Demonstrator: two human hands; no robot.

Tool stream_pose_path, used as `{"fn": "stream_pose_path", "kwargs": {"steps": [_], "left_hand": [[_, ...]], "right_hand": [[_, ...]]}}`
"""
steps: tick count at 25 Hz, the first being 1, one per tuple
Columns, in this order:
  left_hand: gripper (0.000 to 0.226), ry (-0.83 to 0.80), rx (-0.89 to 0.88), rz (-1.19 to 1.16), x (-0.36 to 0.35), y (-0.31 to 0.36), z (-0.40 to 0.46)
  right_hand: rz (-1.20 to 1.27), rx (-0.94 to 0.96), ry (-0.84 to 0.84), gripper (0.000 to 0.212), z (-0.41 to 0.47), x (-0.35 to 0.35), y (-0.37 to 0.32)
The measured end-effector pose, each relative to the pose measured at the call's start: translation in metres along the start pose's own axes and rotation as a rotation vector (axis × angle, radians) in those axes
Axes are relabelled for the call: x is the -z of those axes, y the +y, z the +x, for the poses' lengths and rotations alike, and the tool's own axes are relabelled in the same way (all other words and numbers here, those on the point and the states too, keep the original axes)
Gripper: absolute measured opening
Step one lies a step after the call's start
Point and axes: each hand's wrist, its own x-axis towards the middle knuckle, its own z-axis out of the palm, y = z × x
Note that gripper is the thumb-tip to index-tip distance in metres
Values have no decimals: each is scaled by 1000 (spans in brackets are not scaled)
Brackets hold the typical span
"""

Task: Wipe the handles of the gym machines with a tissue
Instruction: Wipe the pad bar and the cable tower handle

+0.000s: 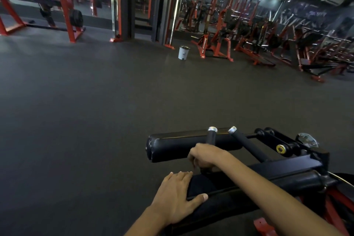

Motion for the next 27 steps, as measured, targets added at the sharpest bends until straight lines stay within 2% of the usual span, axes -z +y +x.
{"fn": "stream_pose_path", "kwargs": {"steps": [1,3,4,7,12,16,19,20,21,23,24,25,27], "left_hand": [[80,4,0,6,0,0,0],[80,10,0,4,1,-1,1],[80,8,2,-6,1,-1,1],[80,-6,8,-32,3,1,0],[80,11,-11,-26,3,-1,1],[81,14,-23,-14,3,-1,0],[89,9,-25,0,3,0,-1],[93,13,-26,9,3,1,-1],[96,18,-25,15,4,2,-1],[98,25,-19,8,5,2,-1],[98,26,-19,3,5,2,-2],[97,25,-19,2,6,2,-2],[93,14,-9,2,6,3,-2]], "right_hand": [[-13,-32,98,24,3,7,8],[-187,-116,293,25,9,18,27],[-243,-173,305,25,10,22,36],[-169,-274,266,26,6,26,41],[-197,-144,147,26,-1,7,16],[-48,-26,102,25,-23,-6,5],[346,73,174,18,-49,-17,5],[519,45,264,17,-54,-17,12],[715,-33,433,15,-54,-18,21],[1025,-354,825,12,-45,-21,47],[1061,-530,932,15,-37,-23,57],[1064,-663,943,20,-29,-26,64],[1126,-743,872,22,-11,-32,67]]}}
